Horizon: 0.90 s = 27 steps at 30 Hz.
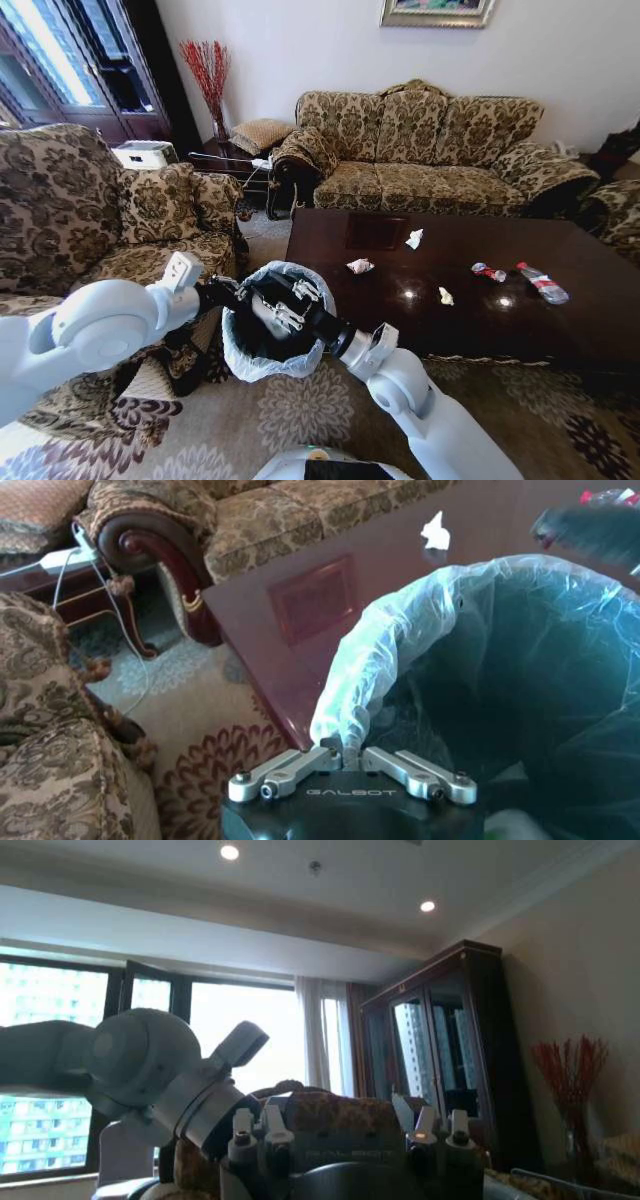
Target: Move to the front of the table and place the trash on the table into the trash bin.
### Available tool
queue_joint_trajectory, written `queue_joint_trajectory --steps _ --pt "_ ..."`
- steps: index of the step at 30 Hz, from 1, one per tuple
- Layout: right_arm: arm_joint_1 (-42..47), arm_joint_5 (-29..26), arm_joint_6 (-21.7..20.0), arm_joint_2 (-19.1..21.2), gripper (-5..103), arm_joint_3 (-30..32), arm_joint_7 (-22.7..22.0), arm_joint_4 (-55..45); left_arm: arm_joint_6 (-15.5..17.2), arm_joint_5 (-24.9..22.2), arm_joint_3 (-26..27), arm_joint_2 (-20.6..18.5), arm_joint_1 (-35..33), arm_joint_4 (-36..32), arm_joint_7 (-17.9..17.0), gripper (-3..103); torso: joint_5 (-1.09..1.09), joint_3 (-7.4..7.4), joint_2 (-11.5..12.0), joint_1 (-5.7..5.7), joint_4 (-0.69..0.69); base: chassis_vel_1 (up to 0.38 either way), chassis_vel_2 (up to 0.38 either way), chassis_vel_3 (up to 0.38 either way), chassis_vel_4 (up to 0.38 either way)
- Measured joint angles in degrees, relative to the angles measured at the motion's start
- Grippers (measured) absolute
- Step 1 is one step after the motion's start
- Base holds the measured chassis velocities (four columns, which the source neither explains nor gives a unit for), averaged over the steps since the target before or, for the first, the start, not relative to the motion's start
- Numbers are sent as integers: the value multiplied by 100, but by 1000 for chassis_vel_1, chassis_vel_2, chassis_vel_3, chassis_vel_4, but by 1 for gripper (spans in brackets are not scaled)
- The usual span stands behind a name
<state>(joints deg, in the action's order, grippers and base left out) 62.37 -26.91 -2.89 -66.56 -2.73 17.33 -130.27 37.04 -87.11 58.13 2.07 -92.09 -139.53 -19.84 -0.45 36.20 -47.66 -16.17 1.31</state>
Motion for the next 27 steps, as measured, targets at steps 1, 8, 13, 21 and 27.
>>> queue_joint_trajectory --steps 1,8,13,21,27 --pt "45 -13 62 3 63 92 2 -82 7 5 0 29 -7 22 -9 0 0 0 0 0 0 0 0 0 0" --pt "390 -348 160 -15 90 1344 -518 -204 8 184 1 389 -45 521 -29 0 0 0 -1 0 0 0 0 0 0" --pt "650 -727 -466 29 100 2212 -1730 486 -17 205 30 797 -43 587 -43 0 0 0 -1 0 -1 0 0 0 0" --pt "658 -708 -204 -109 100 2214 -1952 1737 -52 239 107 1012 -1 323 -10 0 1 0 -1 0 -1 0 0 0 0" --pt "222 -381 -180 -376 100 2001 -2240 2682 -52 209 296 1104 -66 118 7 0 0 -1 -1 1 1 -31 40 32 -35"
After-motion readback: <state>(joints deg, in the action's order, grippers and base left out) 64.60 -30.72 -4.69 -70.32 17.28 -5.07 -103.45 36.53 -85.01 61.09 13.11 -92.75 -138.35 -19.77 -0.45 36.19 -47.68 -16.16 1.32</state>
